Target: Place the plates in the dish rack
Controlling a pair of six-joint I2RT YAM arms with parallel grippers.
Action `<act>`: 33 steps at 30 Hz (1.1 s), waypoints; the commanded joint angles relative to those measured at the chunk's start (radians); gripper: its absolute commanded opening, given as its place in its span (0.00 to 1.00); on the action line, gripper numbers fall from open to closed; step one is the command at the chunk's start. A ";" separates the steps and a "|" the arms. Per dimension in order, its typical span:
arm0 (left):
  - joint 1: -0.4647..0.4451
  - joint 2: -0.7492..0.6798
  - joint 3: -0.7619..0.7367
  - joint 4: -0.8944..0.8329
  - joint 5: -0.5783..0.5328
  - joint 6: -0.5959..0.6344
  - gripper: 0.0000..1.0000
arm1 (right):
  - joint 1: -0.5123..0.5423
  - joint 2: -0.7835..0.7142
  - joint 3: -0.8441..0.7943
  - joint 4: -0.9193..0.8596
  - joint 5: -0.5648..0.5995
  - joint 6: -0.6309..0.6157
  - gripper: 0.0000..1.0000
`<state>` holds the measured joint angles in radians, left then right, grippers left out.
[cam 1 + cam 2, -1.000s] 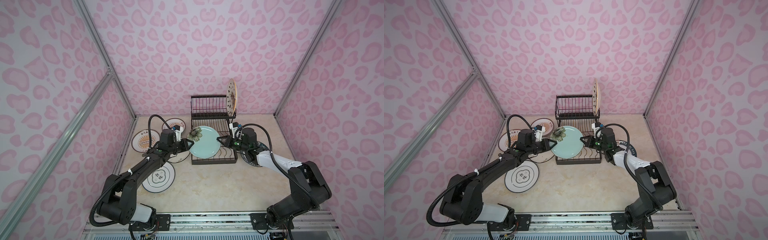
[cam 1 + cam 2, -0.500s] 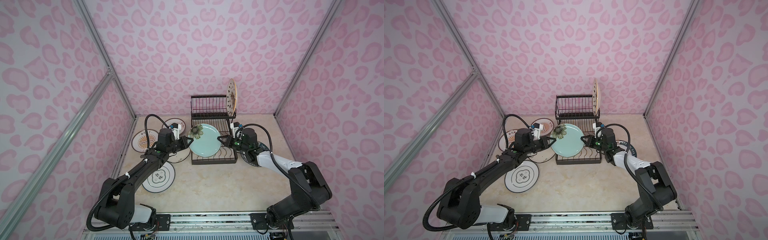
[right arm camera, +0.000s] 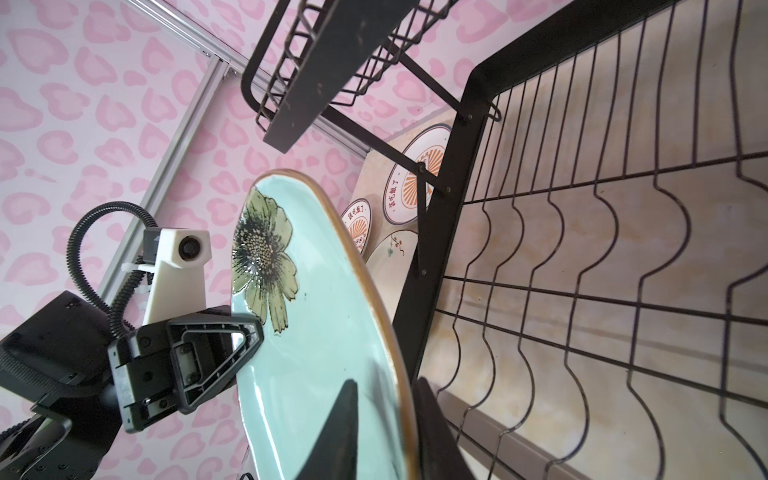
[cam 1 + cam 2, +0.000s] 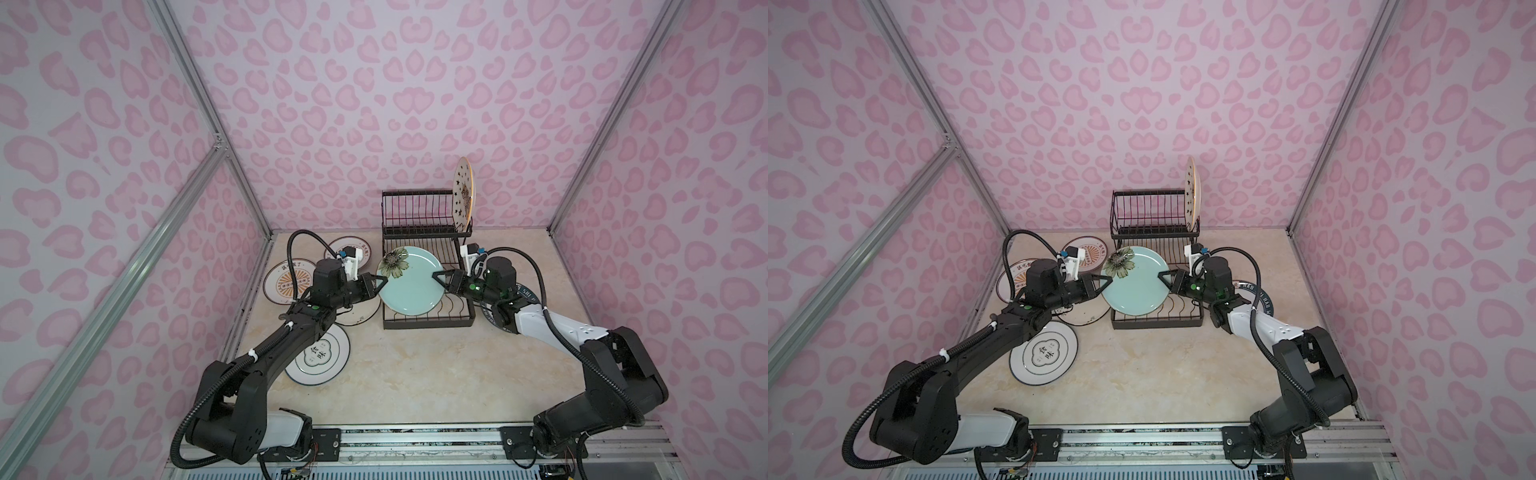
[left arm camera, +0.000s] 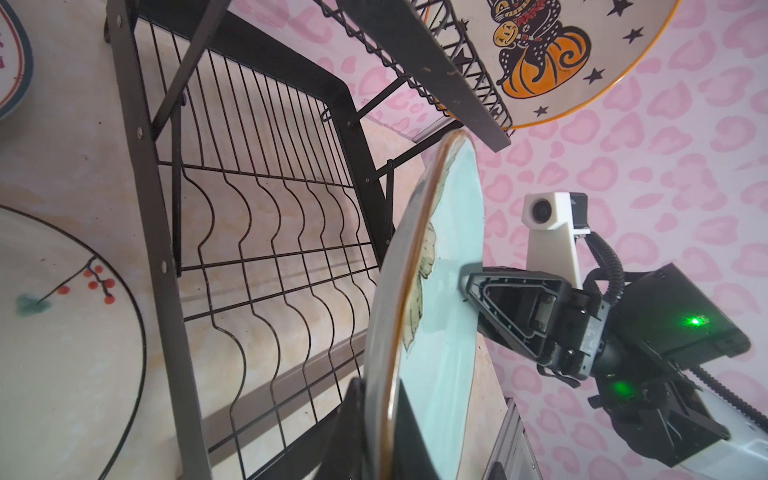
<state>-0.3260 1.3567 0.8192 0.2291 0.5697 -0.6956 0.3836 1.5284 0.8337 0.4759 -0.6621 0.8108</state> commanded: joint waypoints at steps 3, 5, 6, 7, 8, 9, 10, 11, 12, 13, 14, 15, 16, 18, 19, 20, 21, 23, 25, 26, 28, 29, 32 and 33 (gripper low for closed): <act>0.023 -0.041 -0.016 0.081 0.027 -0.010 0.03 | 0.003 -0.010 -0.008 0.091 -0.041 0.004 0.40; 0.035 -0.055 -0.023 0.079 0.027 -0.012 0.03 | 0.004 -0.010 -0.010 0.096 -0.043 0.007 0.49; 0.041 -0.063 -0.027 0.078 0.024 -0.013 0.03 | 0.004 -0.010 -0.011 0.097 -0.044 0.009 0.53; 0.046 -0.070 -0.032 0.078 0.024 -0.013 0.03 | 0.005 -0.010 -0.009 0.102 -0.044 0.012 0.53; 0.051 -0.076 -0.035 0.078 0.024 -0.013 0.03 | 0.005 -0.010 -0.009 0.105 -0.045 0.014 0.54; 0.054 -0.081 -0.041 0.080 0.024 -0.016 0.03 | 0.005 -0.008 -0.009 0.108 -0.046 0.016 0.57; 0.057 -0.085 -0.045 0.084 0.026 -0.018 0.03 | 0.006 -0.007 -0.009 0.109 -0.046 0.016 0.59; 0.060 -0.089 -0.049 0.089 0.027 -0.022 0.03 | 0.007 -0.005 -0.008 0.109 -0.046 0.016 0.62; 0.062 -0.091 -0.051 0.096 0.030 -0.025 0.03 | 0.009 -0.003 -0.008 0.110 -0.046 0.018 0.66; 0.064 -0.094 -0.054 0.101 0.034 -0.028 0.03 | 0.011 -0.001 -0.010 0.112 -0.047 0.018 0.69; 0.067 -0.097 -0.055 0.105 0.035 -0.031 0.03 | 0.012 0.002 -0.010 0.113 -0.045 0.019 0.72; 0.069 -0.100 -0.058 0.109 0.036 -0.033 0.03 | 0.016 0.005 -0.009 0.114 -0.045 0.019 0.75; 0.072 -0.104 -0.058 0.111 0.039 -0.036 0.03 | 0.019 0.007 -0.007 0.115 -0.044 0.020 0.79; 0.078 -0.113 -0.061 0.113 0.036 -0.037 0.03 | 0.028 0.013 -0.005 0.118 -0.045 0.024 0.85; 0.082 -0.119 -0.066 0.118 0.034 -0.041 0.03 | 0.033 0.017 -0.002 0.119 -0.045 0.024 0.88; 0.085 -0.126 -0.071 0.122 0.033 -0.045 0.03 | 0.038 0.021 -0.001 0.121 -0.045 0.024 0.91; 0.089 -0.133 -0.078 0.129 0.029 -0.048 0.03 | 0.043 0.025 0.001 0.123 -0.045 0.026 0.92; 0.094 -0.149 -0.088 0.137 0.017 -0.050 0.03 | 0.057 0.036 0.004 0.143 -0.049 0.036 0.93; 0.097 -0.157 -0.098 0.151 0.014 -0.051 0.03 | 0.071 0.053 0.007 0.178 -0.059 0.056 0.93; 0.099 -0.157 -0.100 0.157 0.016 -0.055 0.03 | 0.077 0.062 0.010 0.195 -0.062 0.067 0.93; 0.101 -0.157 -0.106 0.174 0.022 -0.065 0.03 | 0.091 0.084 0.017 0.236 -0.072 0.094 0.92; 0.103 -0.157 -0.108 0.180 0.024 -0.067 0.03 | 0.096 0.091 0.022 0.252 -0.075 0.105 0.92; 0.105 -0.163 -0.116 0.190 0.022 -0.068 0.03 | 0.120 0.113 0.039 0.279 -0.083 0.119 0.91; 0.104 -0.165 -0.119 0.191 0.019 -0.067 0.03 | 0.128 0.121 0.044 0.282 -0.086 0.119 0.89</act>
<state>-0.2230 1.2068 0.7006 0.2764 0.5682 -0.7490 0.4980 1.6337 0.8661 0.6811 -0.7269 0.9054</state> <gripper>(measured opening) 0.107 0.901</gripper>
